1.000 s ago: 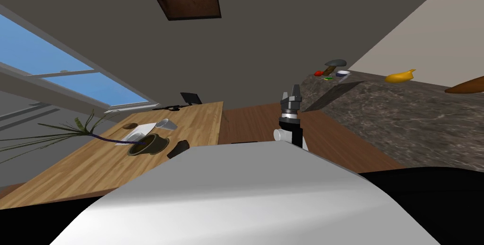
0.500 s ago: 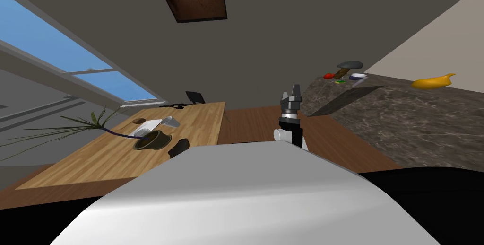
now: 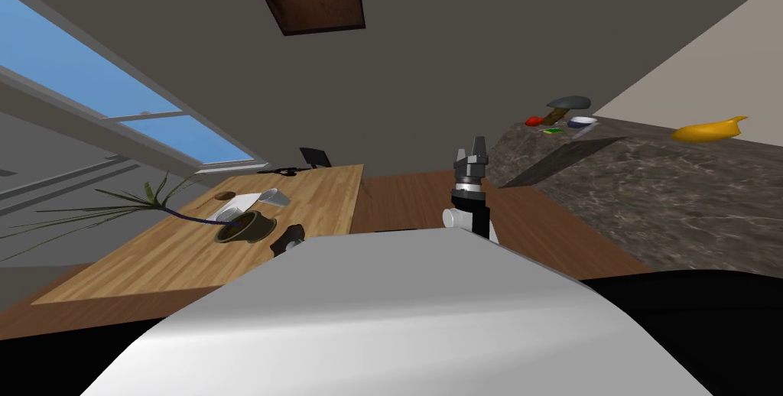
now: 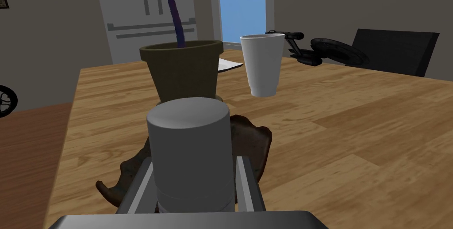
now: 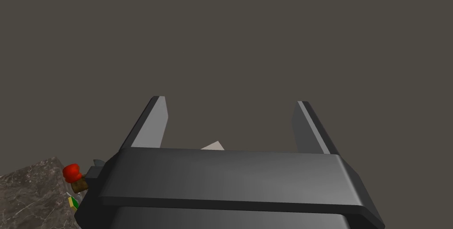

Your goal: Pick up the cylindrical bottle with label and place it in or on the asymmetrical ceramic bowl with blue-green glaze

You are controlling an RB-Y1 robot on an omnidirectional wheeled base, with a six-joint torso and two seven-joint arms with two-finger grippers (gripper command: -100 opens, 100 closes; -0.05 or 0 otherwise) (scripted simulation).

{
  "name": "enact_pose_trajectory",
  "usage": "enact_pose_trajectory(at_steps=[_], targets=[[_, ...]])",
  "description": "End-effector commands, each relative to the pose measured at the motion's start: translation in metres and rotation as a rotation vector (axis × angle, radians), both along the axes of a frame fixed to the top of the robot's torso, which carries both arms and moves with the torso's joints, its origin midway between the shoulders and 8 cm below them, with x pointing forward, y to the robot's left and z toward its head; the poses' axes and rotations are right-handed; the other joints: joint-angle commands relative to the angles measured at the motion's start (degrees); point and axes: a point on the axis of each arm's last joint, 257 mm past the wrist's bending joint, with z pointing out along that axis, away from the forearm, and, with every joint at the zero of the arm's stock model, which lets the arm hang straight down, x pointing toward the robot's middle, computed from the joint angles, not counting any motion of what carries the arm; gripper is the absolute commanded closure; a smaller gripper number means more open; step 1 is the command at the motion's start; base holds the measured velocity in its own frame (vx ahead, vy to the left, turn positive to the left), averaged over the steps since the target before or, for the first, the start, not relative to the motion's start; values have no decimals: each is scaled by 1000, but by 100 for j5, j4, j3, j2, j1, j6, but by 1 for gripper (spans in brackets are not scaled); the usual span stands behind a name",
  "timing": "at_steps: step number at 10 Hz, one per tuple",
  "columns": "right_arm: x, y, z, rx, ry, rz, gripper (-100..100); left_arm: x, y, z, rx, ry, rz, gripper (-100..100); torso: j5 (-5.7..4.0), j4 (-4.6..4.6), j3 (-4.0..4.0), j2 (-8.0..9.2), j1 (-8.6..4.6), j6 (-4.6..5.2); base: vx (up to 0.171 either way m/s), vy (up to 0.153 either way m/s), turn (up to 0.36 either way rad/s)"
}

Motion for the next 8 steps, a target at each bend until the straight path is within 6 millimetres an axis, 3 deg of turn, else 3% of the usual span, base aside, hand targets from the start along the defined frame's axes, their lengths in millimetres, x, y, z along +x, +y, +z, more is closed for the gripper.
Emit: enact_pose_trajectory(at_steps=[1,8], targets=[[0,0,0,0,0,0,0,14,14,5,2,-1,-22,100,0,0,0,0,0,0,-49,-10,-7],[0,0,0,0,0,0,0,52,29,9,-26,5,-83,100,6,1,5,8,11,6,-56,-9,-5]])
